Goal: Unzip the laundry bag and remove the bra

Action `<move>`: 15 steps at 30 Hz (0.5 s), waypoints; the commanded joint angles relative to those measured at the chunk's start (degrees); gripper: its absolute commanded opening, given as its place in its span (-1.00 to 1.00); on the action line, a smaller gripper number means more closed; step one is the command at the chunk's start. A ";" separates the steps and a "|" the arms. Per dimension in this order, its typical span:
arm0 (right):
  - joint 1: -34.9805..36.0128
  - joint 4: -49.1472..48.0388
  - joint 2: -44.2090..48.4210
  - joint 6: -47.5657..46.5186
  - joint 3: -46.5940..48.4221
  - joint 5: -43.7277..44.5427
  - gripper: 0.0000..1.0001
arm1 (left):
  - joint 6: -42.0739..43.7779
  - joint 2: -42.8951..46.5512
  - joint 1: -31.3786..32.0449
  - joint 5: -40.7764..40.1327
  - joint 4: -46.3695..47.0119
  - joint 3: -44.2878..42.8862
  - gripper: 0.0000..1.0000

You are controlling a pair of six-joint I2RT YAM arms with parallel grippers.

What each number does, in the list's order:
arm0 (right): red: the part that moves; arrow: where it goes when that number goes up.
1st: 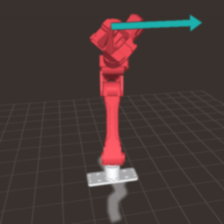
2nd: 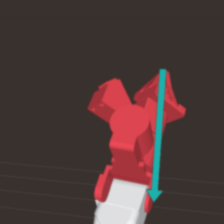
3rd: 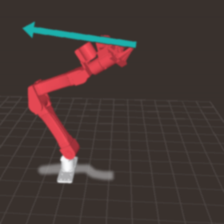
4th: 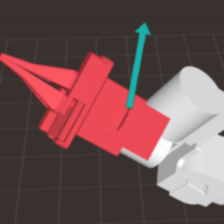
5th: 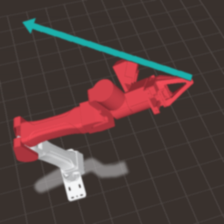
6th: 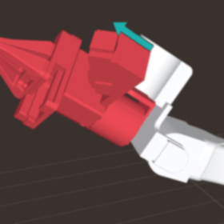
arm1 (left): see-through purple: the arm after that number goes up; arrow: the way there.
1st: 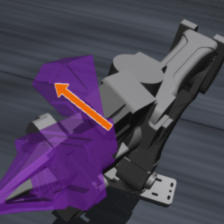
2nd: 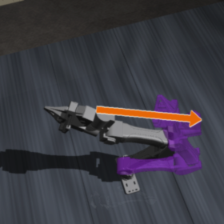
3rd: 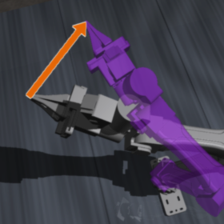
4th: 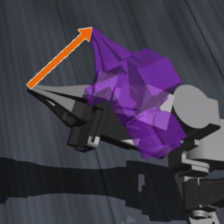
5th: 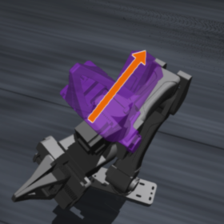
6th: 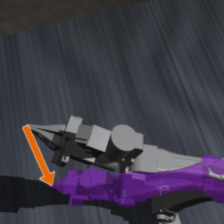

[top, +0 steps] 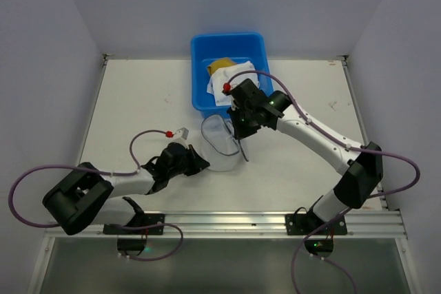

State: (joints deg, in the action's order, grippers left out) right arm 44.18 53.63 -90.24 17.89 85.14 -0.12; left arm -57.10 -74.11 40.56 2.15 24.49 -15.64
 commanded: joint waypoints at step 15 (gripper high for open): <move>3.01 -27.68 -15.67 7.42 -7.53 -25.45 -1.00 | -4.60 -10.62 5.06 -0.66 10.49 0.17 -1.00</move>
State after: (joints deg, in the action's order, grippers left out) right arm 46.63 34.81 -106.19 23.03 79.72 -18.90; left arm -61.91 -83.99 45.15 2.57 33.58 -16.12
